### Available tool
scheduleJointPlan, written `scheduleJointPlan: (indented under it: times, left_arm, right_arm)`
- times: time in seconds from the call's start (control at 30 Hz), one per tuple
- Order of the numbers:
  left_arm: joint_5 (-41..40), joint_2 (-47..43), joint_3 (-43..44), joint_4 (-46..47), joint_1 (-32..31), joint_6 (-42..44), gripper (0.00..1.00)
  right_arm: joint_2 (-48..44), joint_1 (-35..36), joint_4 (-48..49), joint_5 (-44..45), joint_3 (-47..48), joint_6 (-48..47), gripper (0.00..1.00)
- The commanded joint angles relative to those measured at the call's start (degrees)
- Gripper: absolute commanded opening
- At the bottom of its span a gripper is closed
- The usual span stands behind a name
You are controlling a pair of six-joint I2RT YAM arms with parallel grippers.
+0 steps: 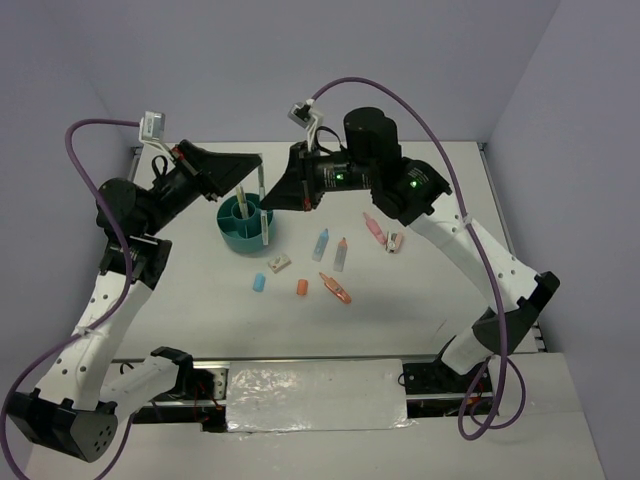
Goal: Sort the stationery into containers
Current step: Close the pen cap on the pen.
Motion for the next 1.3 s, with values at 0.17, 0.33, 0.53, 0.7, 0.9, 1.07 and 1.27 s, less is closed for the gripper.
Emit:
scheduleJointPlan:
  times: [0.17, 0.33, 0.53, 0.7, 0.9, 1.07, 1.27]
  left_arm:
    - [1.73, -0.53, 4.29, -1.40, -0.22, 2.50, 0.33]
    - [1.37, 0.88, 8.42, -3.51, -0.22, 3.38, 0.46]
    - [1.37, 1.84, 9.13, -4.04, -0.22, 3.73, 0.59]
    - [1.20, 2.20, 8.69, -8.77, -0.22, 6.01, 0.61]
    - [2.51, 1.93, 7.55, -9.59, -0.22, 6.20, 0.61]
    - [9.98, 3.51, 5.35, 2.80, -0.31, -1.43, 0.61]
    - [12.01, 4.40, 6.57, -0.41, -0.31, 0.29, 0.54]
  right_arm:
    - [2.52, -0.43, -3.00, -0.91, 8.99, -7.36, 0.00]
    - [0.94, 0.09, -3.35, -0.82, 4.95, -8.51, 0.00]
    - [0.59, 1.50, -4.23, -0.65, 4.58, -9.38, 0.00]
    - [0.85, 1.41, -5.02, -0.39, 5.90, -9.74, 0.00]
    - [1.29, 1.41, -5.81, -0.30, 6.87, -9.91, 0.00]
    - [2.61, 1.50, -7.56, 0.67, 8.89, -10.26, 0.00]
    - [2.96, 1.41, -7.74, 1.11, 9.95, -9.91, 0.00]
